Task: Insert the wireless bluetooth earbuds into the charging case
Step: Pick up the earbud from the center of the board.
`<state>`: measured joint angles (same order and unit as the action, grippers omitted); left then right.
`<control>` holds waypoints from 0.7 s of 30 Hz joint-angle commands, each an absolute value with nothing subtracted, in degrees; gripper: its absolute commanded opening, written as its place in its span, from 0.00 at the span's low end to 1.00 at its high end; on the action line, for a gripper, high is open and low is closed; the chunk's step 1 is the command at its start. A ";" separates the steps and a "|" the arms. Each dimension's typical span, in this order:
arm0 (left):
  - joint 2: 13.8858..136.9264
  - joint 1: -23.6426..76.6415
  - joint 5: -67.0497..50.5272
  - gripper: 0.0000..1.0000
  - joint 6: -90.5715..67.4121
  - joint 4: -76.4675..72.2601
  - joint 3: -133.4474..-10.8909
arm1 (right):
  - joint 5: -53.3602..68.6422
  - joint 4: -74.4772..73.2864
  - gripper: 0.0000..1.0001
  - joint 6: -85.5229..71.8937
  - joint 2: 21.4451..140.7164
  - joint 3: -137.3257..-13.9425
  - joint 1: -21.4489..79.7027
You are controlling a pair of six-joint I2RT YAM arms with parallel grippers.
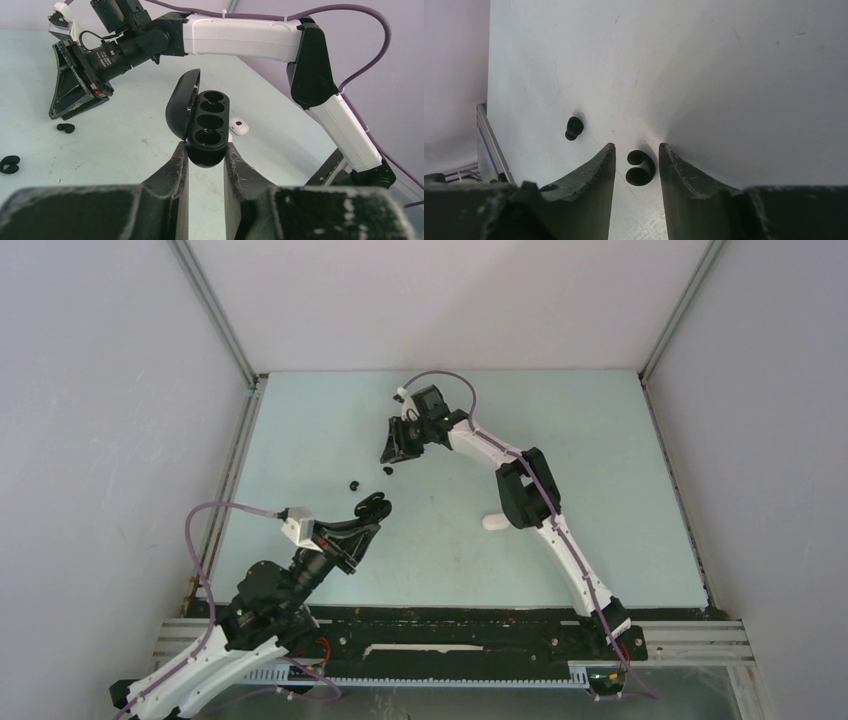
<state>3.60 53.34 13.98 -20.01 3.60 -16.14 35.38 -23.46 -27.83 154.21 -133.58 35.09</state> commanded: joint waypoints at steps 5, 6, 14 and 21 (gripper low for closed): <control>1.64 53.35 15.05 0.00 -19.75 4.71 -18.45 | 31.09 -28.05 0.40 -22.36 152.10 -131.49 37.91; 1.40 53.29 14.97 0.00 -19.77 4.66 -18.35 | 31.49 -28.09 0.40 -21.79 151.64 -130.69 38.15; 0.13 53.34 14.53 0.00 -20.13 4.54 -17.62 | 29.32 -29.93 0.35 -15.33 147.14 -123.78 39.55; 0.13 53.35 13.41 0.00 -20.63 3.88 -17.24 | 27.85 -31.77 0.32 -8.76 141.73 -114.97 41.62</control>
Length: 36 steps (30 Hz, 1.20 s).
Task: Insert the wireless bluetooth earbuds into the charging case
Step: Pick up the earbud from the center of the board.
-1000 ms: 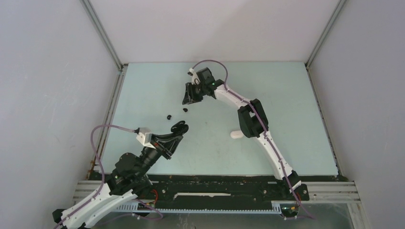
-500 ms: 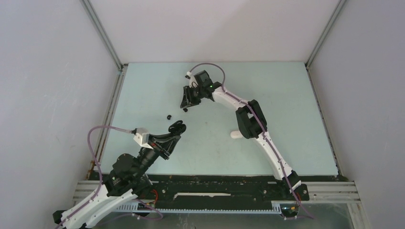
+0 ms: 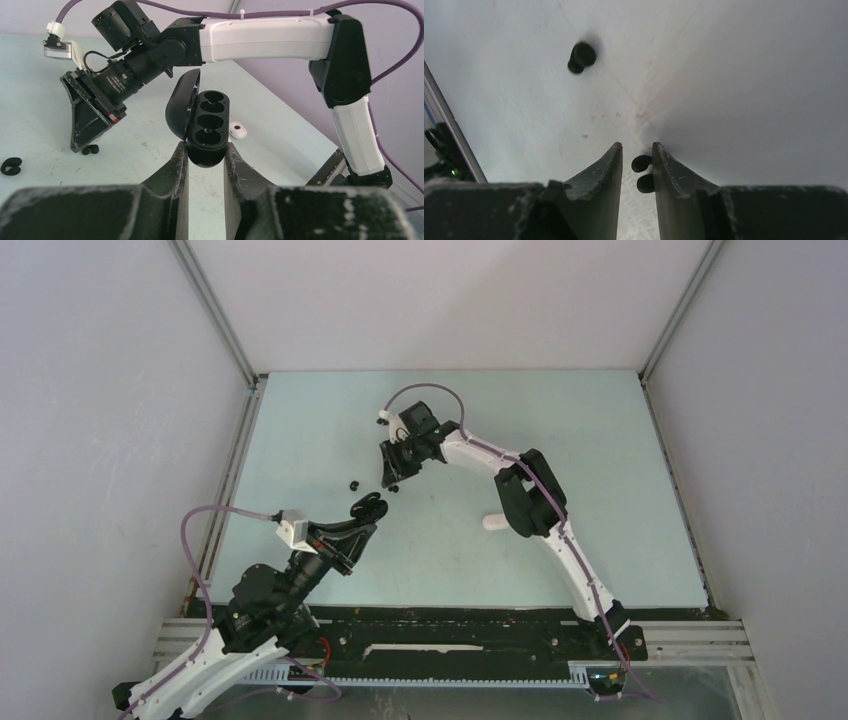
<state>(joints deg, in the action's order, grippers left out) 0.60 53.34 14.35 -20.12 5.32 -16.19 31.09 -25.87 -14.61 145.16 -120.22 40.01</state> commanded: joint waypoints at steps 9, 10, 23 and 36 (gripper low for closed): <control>0.12 53.35 12.69 0.00 -20.33 3.15 -17.47 | 33.47 -31.31 0.37 -3.29 134.11 -111.56 40.96; 0.16 53.35 12.54 0.00 -20.23 3.16 -17.71 | 33.71 -32.20 0.38 -1.85 133.67 -112.59 40.66; 1.29 53.35 12.28 0.00 -20.56 3.52 -17.86 | 30.80 -54.00 0.42 36.50 139.90 -129.16 38.94; 2.14 53.34 12.59 0.00 -20.46 3.56 -17.60 | 26.87 -54.89 0.38 35.94 143.66 -130.08 41.56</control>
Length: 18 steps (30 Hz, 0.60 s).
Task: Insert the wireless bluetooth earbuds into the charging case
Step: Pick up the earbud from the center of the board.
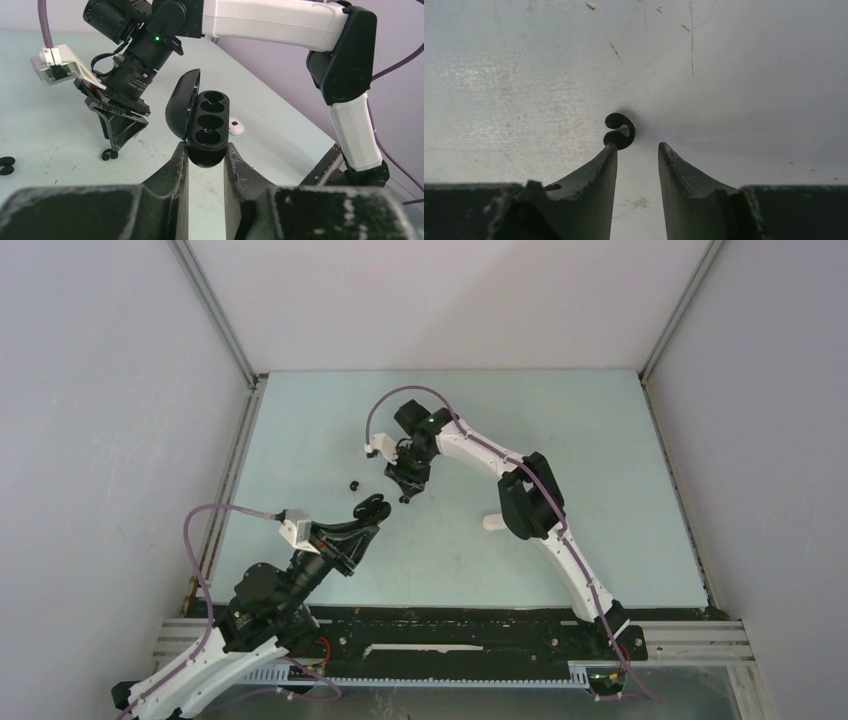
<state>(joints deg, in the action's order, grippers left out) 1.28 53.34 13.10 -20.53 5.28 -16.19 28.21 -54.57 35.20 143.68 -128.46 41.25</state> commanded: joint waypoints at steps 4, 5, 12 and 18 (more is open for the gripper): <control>2.29 53.36 12.30 0.00 -20.56 3.08 -17.34 | 26.20 -54.38 0.37 35.35 143.98 -130.12 41.69; 2.29 53.35 12.24 0.00 -20.63 3.08 -17.32 | 26.17 -54.32 0.37 35.22 144.04 -130.08 41.69; 2.07 53.35 11.78 0.00 -20.83 2.88 -17.14 | 26.40 -53.21 0.36 33.04 144.06 -130.51 41.43; 2.43 53.33 11.26 0.00 -20.92 2.32 -16.88 | 29.46 -50.14 0.35 28.16 143.13 -131.58 39.73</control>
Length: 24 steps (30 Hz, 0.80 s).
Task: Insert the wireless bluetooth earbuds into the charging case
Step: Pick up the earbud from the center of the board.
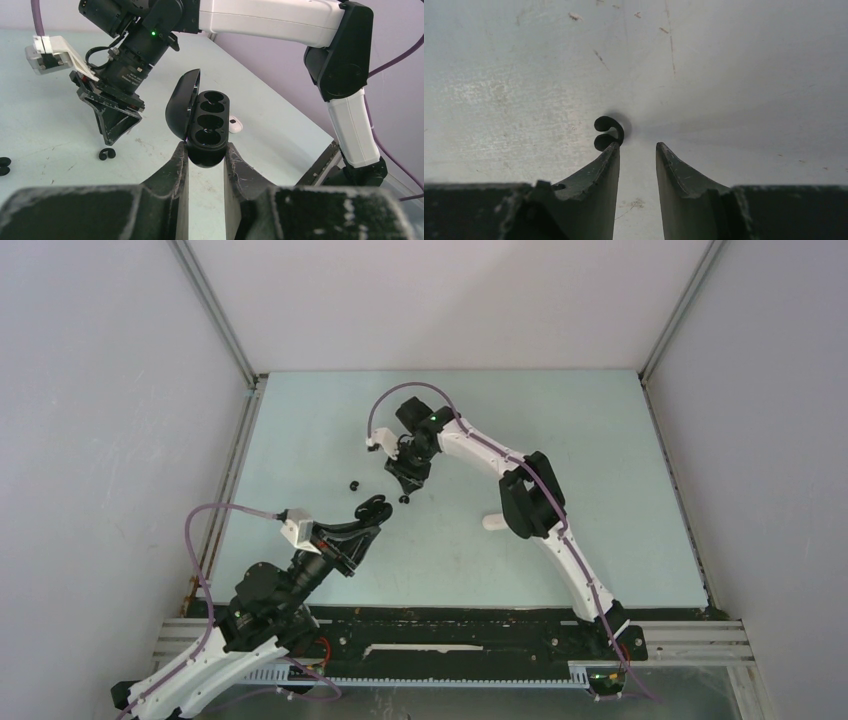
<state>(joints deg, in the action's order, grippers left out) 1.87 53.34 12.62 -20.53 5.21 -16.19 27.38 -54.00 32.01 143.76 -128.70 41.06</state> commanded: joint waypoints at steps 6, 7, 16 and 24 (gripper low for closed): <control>2.83 53.35 10.75 0.00 -20.82 2.07 -17.06 | 27.20 -49.33 0.36 28.03 144.32 -131.93 40.45; 2.89 53.35 10.72 0.00 -20.83 2.10 -17.03 | 26.65 -49.57 0.37 28.41 144.60 -131.92 40.65; 2.74 53.35 10.87 0.00 -20.83 2.02 -16.92 | 25.71 -51.28 0.37 29.84 145.55 -129.90 42.60; 2.89 53.35 10.71 0.00 -20.92 1.77 -16.80 | 25.38 -51.81 0.36 29.79 144.48 -127.98 42.83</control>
